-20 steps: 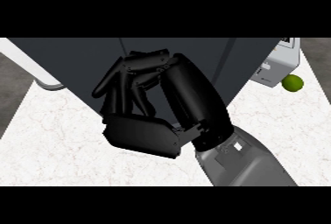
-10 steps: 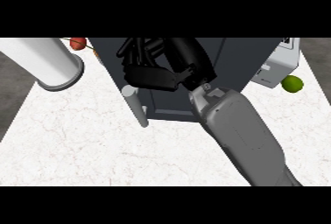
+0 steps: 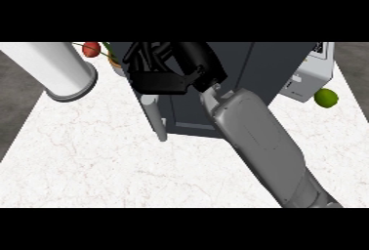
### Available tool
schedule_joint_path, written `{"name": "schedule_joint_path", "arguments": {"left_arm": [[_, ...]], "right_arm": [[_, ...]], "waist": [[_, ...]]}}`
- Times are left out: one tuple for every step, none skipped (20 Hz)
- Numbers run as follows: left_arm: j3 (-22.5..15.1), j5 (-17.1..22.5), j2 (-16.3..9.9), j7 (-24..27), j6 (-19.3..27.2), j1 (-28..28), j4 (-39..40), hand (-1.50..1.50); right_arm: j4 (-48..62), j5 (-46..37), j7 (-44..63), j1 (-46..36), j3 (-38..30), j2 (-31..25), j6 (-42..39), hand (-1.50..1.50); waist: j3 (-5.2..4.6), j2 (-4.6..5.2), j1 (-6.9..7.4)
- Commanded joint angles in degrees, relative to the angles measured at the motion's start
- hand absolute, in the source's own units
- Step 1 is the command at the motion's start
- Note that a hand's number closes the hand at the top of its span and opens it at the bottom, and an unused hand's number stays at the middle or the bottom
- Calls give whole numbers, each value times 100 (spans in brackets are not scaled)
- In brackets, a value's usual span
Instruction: Pick up the bottled water, place it into the cabinet and close the cabinet
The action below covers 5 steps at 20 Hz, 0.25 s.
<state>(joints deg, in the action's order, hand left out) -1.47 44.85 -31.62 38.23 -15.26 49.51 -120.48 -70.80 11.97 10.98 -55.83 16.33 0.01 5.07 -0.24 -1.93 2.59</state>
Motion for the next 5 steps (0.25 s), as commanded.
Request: {"name": "schedule_joint_path", "arguments": {"left_arm": [[35, -6, -41, -15, -131, -14, -28, 150], [15, 17, -11, -143, 90, -169, -105, 150], [216, 160, -104, -123, -18, -117, -64, 150], [104, 106, -62, -156, -5, -166, -49, 150], [122, 193, -69, -146, -83, 22, -200, 150]], "right_arm": [[1079, -201, -289, 133, -443, -260, 269, 150], [1098, -44, 13, -303, -649, -339, 199, 150], [1192, -100, -178, -171, -594, -309, 203, 150], [1152, -79, -200, -172, -617, -374, 137, 150], [1248, -105, -117, -242, -634, -314, 251, 150]], "waist": [[20, 286, 2], [20, 294, -39], [20, 299, 8], [20, 287, -43], [20, 277, 49]]}}
